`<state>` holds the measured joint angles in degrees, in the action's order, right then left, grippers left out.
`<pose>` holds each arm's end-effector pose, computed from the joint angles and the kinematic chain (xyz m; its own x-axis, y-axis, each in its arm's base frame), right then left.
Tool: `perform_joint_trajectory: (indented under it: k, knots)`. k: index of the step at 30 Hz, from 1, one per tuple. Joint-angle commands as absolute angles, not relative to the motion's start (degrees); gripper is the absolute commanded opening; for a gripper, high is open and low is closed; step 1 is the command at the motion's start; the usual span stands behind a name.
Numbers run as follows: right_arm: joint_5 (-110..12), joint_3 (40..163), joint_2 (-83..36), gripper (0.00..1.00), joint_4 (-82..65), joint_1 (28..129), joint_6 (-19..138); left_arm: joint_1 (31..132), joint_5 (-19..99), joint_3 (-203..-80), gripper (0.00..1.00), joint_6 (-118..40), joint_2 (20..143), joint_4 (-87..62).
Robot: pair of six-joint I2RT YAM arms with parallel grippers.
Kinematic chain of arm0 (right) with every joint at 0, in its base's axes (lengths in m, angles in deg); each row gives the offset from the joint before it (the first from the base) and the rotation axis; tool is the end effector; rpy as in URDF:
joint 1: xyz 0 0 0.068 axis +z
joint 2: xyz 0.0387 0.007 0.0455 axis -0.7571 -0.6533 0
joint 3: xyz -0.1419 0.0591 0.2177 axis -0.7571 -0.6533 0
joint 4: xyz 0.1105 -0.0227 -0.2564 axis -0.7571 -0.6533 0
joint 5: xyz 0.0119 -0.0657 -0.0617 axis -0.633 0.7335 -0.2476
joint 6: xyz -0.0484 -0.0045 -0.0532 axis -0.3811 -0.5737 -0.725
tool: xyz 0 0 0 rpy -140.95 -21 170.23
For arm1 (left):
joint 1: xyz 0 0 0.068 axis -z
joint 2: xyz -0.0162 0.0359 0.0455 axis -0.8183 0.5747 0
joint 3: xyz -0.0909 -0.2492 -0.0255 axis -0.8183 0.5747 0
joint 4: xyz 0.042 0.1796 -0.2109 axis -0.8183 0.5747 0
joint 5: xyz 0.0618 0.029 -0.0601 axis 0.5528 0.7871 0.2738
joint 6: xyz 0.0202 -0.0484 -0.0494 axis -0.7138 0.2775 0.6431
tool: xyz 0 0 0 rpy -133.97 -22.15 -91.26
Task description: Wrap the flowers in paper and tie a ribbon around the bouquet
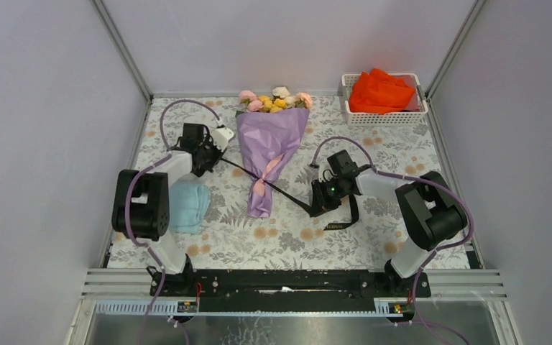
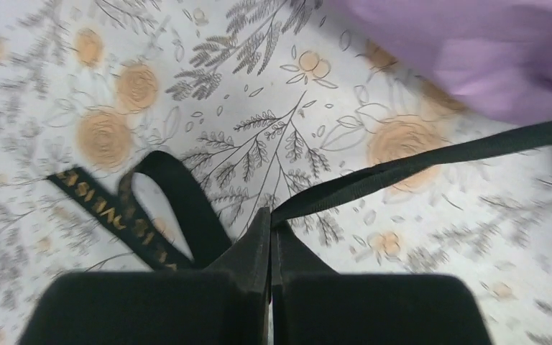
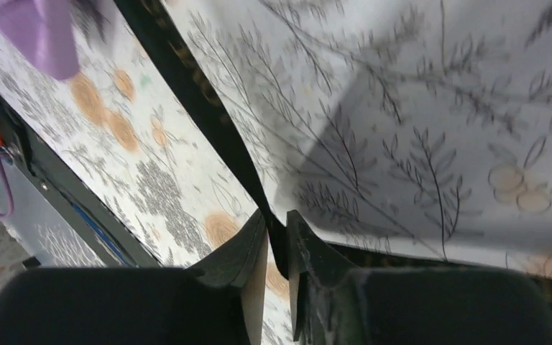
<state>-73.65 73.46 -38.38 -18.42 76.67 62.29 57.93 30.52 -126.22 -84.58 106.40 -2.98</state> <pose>0.2800 0.1811 0.1042 -0.8579 -0.2823 -0.4293 -0.4938 0.6840 0.5370 0.3808 -0.0380 0.1240 -0.5116 0.5628 -0.6493 0.6344 0.7570 0.1564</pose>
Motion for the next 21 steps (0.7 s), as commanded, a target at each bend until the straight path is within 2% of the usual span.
perform_joint_trajectory:
  k: [1,5,6,9,10,13,21]
  knots:
    - [-72.93,77.65,-34.56,0.29,-31.83,75.83,57.00,61.44,25.18,-127.13,0.00,-84.10,95.86,6.44]
    - [-74.03,83.52,-28.88,0.48,-31.15,75.84,51.22,64.31,13.05,-129.92,0.00,-82.32,91.93,17.46]
    - [-74.61,84.01,-27.63,0.50,-28.65,75.83,50.13,64.97,10.00,-130.35,0.00,-82.49,91.23,19.46]
    - [-77.51,83.17,-24.78,0.51,-14.30,77.44,49.53,66.94,2.53,-131.66,0.00,-82.03,89.59,23.49]
    - [-78.27,82.35,-24.83,0.52,-4.25,78.87,49.37,67.22,0.82,-132.43,0.00,-81.21,89.61,24.18]
    - [-82.67,81.73,-29.23,0.55,14.05,82.97,49.01,67.72,-2.12,-134.49,0.00,-80.47,90.03,25.10]
    - [-86.26,89.31,-43.46,0.55,28.29,85.38,49.31,67.75,-1.91,-134.07,0.00,-79.85,90.01,22.13]
